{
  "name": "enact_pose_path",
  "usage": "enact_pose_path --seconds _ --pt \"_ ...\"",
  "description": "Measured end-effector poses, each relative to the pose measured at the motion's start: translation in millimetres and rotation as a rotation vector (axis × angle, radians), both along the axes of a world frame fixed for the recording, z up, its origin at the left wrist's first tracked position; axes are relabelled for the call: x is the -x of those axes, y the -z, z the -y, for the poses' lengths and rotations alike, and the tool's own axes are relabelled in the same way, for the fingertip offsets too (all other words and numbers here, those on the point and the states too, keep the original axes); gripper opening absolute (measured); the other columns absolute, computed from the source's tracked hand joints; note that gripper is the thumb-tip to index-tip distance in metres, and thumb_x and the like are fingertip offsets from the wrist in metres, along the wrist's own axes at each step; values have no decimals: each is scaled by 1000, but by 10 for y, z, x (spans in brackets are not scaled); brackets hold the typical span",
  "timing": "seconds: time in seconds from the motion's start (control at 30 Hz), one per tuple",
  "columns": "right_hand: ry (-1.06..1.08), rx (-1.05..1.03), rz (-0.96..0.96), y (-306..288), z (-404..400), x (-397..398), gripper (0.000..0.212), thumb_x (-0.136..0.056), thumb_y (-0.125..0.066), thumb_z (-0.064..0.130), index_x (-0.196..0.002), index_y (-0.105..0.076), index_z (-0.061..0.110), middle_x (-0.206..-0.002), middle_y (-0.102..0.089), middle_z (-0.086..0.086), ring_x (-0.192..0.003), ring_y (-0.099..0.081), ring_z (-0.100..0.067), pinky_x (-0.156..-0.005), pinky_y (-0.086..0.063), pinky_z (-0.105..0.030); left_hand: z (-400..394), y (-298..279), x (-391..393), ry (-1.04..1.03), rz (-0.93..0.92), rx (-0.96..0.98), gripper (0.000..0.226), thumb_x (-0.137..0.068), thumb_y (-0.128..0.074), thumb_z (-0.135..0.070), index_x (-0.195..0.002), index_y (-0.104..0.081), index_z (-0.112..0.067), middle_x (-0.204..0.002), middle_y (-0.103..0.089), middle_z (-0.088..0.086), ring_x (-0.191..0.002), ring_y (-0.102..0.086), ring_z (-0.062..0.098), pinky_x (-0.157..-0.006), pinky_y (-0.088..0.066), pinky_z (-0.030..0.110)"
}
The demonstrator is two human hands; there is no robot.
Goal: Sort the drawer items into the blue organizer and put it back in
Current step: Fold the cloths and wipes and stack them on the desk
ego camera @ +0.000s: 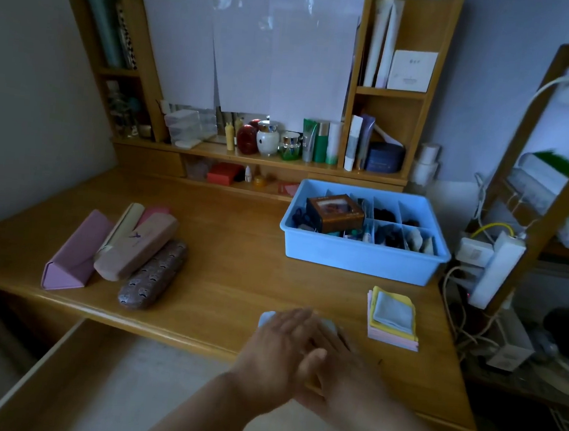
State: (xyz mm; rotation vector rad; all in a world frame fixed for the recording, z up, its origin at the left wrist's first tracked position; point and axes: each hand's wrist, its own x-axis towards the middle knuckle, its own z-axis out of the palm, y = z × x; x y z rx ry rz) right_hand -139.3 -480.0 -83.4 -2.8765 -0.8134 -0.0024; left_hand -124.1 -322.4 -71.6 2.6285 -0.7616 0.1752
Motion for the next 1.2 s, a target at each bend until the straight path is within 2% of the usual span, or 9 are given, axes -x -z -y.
enact_pose_path --seconds 0.07,0.13,0.27,0.5,0.6,0.73,0.97,1.1,1.2 --pt "43 49 -29 -56 -25 9 73 -74 -37 65 -137 -47 29 -141 -50 5 -130 -47 -15 -109 -19 -36 145 86 74 37 -48 17 68 -96 -29 -51 -147 -24 -7 -156 -17 10 -146 -15 23 -120 -7 34" --pt "28 0 -6 -4 2 -48 81 -74 -31 66 -149 -15 38 -158 -15 8 -146 -10 -9 -118 2 -38 158 193 39 -46 -76 -120 69 -97 -21 -54 -150 -4 -13 -158 6 5 -147 7 16 -119 4 27" --pt "33 -17 -80 150 50 -110 89 -73 -21 81 -138 30 47 -143 36 26 -132 35 0 -113 19 -37 -27 256 -34 -160 -11 -307 77 -91 -12 -64 -151 3 -18 -159 7 -1 -146 11 10 -116 12 23" --pt "77 116 -101 168 99 -113 95 -75 -20 80 -146 20 33 -142 42 15 -130 42 -10 -107 26 -37 -370 248 33 -116 -41 -343 77 -91 -14 -66 -151 5 -22 -157 14 -5 -145 13 10 -115 17 27" --pt "39 107 -15 95 135 -37 91 -81 -35 72 -150 7 31 -151 28 11 -138 29 -15 -110 18 -37 -509 201 163 -80 102 -312 77 -88 -32 -66 -147 -30 -17 -155 -22 2 -143 -23 15 -118 -5 31" --pt "-8 44 225 124 158 159 76 -61 -70 64 -126 -61 26 -136 -55 6 -121 -56 -12 -98 -27 -37 -512 200 275 0 231 -321 65 -55 -79 -54 -111 -70 -22 -117 -68 -4 -106 -65 12 -93 -49 46" --pt "49 -382 227 93 145 206 30 -62 -86 11 -87 -77 24 -98 -73 9 -87 -69 -8 -83 -49 -29 -442 53 306 -51 381 -200 18 -62 -82 -20 -77 -75 -27 -84 -72 -14 -91 -69 12 -95 -47 53" --pt "237 -650 -135 -105 239 307 9 -86 -67 21 -81 -74 26 -73 -70 6 -66 -59 -1 -63 -45 -27 -500 -58 486 -108 95 127 11 -77 -71 -10 -81 -74 -20 -83 -70 -17 -91 -66 3 -107 -35 36" --pt "326 -969 -381 -167 277 462 17 -88 -66 17 -73 -74 22 -63 -65 3 -61 -53 0 -59 -41 -22 -494 -177 719 -249 -211 582 19 -86 -66 -8 -73 -73 -20 -72 -68 -17 -71 -61 -4 -82 -43 13"
